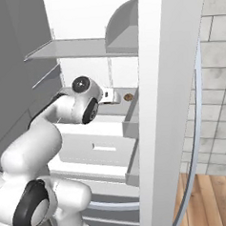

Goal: Move the sushi and scallops from the top shelf to the second highest shelf to make space. Then, place the pitcher from the counter on the cleared top shelf.

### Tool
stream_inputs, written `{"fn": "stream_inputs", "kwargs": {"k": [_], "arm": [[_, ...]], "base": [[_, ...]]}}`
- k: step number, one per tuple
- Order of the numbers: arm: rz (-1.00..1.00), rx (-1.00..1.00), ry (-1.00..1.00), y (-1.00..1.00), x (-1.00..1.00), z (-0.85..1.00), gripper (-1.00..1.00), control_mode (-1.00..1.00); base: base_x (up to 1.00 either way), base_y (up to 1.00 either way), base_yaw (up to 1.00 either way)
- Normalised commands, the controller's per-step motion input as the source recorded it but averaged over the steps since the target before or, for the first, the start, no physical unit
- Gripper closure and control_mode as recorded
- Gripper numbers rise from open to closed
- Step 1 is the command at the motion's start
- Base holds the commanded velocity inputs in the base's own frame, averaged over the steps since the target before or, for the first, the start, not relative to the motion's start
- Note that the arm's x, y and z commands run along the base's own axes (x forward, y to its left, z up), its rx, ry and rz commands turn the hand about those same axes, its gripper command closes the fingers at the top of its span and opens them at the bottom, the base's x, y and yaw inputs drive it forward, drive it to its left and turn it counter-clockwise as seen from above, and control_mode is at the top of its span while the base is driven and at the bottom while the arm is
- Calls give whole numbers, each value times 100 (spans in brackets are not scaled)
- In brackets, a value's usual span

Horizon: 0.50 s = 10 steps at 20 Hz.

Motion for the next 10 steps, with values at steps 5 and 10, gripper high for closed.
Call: {"fn": "stream_inputs", "kwargs": {"k": [5, 10], "arm": [[0, 0, 0, 55, -79, 41, -100, -100], [0, 0, 0, 48, -95, 35, -100, -100]], "base": [[0, 0, 0], [0, 0, 0]]}}
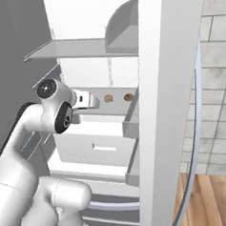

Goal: Move the sushi and scallops from the top shelf to the second highest shelf to make space. Then, place the pitcher from the counter on the cleared top shelf.

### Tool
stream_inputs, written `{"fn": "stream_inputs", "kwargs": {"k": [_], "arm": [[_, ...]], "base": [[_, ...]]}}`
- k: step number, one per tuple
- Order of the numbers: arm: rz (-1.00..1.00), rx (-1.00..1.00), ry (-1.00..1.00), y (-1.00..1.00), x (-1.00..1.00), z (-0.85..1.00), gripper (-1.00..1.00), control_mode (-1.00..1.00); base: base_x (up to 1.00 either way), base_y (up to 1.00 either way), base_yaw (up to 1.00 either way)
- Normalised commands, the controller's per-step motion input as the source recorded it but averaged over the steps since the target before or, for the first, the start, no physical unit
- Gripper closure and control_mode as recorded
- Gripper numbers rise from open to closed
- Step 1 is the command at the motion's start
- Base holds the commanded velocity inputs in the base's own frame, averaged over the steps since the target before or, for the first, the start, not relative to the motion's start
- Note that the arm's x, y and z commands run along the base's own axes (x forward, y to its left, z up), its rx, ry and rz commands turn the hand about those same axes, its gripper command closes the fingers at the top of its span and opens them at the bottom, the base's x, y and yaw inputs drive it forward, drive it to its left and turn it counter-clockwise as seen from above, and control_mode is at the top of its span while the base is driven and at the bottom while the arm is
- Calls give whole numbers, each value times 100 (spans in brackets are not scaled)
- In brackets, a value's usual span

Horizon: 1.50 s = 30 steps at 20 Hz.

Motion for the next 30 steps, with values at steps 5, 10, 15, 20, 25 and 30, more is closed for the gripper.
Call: {"fn": "stream_inputs", "kwargs": {"k": [5, 10, 15, 20, 25, 30], "arm": [[0, 1, 0, 10, -100, 41, -100, -100], [2, 5, 0, -4, -100, 37, -100, -100], [7, 2, 1, 0, -74, 32, -100, -100], [1, 0, 5, -1, -11, 34, -100, -100], [0, 0, 2, 0, 0, 4, -100, -100], [0, 0, 0, 0, 0, 0, -100, -100]], "base": [[0, 0, 0], [0, 0, 0], [0, 0, 0], [0, 0, 0], [0, 0, 0], [0, 0, 0]]}}
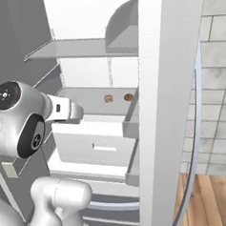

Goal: Move the sushi and scallops from the top shelf to the second highest shelf to make space. Then, place the pitcher from the counter on the cleared top shelf.

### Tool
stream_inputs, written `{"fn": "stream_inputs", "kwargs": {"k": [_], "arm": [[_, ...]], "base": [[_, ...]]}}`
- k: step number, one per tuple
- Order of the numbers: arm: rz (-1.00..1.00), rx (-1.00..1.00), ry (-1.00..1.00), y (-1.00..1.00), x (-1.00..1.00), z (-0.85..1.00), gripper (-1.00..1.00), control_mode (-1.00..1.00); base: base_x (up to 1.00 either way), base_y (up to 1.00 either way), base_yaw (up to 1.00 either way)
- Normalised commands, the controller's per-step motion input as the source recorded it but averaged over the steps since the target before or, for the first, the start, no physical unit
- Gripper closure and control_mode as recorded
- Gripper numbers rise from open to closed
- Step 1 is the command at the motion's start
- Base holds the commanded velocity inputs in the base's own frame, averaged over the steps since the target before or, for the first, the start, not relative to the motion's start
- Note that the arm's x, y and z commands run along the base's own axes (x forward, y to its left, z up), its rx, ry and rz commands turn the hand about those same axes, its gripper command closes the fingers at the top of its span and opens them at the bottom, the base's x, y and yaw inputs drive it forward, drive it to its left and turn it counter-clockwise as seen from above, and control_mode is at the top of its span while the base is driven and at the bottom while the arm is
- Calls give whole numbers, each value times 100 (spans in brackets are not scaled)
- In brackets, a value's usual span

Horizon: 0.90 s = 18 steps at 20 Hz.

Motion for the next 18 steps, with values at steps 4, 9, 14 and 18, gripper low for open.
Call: {"fn": "stream_inputs", "kwargs": {"k": [4, 9, 14, 18], "arm": [[0, 0, 0, 0, 0, 0, -100, 100], [0, 0, 0, 0, 0, 0, -100, 100], [0, 0, 0, 0, 0, 0, -100, 100], [0, 0, 0, 0, 0, 0, -100, 100]], "base": [[-4, 0, 1], [-43, -9, 12], [-61, -31, 28], [-64, -10, 37]]}}
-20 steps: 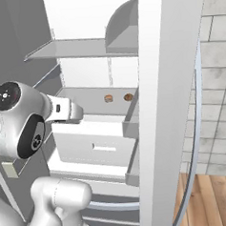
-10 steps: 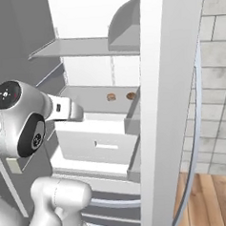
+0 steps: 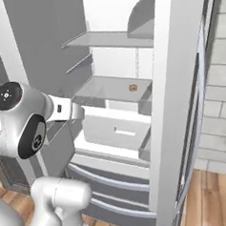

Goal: Move the sushi and scallops from the top shelf to the second highest shelf to make space. Then, place the pitcher from the counter on the cleared top shelf.

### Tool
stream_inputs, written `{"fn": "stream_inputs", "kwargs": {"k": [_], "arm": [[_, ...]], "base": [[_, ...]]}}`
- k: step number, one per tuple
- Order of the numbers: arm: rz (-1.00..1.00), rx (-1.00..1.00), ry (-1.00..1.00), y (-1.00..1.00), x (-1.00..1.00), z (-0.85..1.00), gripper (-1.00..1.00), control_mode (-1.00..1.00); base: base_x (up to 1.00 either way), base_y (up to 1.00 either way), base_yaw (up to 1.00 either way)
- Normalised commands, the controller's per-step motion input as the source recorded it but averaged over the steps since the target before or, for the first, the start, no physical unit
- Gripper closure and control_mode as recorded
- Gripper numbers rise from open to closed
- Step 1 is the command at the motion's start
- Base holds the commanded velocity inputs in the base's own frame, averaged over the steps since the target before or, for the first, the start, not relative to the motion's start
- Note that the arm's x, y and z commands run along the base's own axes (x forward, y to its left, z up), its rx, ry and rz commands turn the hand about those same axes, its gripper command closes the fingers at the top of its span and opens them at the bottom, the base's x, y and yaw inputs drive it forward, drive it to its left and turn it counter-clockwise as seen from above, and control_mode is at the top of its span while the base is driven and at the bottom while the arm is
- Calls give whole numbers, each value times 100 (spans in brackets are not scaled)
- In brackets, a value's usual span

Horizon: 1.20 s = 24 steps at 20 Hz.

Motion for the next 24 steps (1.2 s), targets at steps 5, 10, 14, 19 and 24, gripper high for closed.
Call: {"fn": "stream_inputs", "kwargs": {"k": [5, 10, 14, 19, 24], "arm": [[0, 0, 0, 0, 0, 0, -100, 100], [0, 0, 0, 0, 0, 0, -100, 100], [0, 0, 0, 0, 0, 0, -100, 100], [0, 0, 0, 0, 0, 0, -100, 100], [0, 0, 0, 0, 0, 0, -100, 100]], "base": [[-65, 6, 45], [-51, 47, 51], [-5, 82, 45], [21, 95, 32], [71, 80, 13]]}}
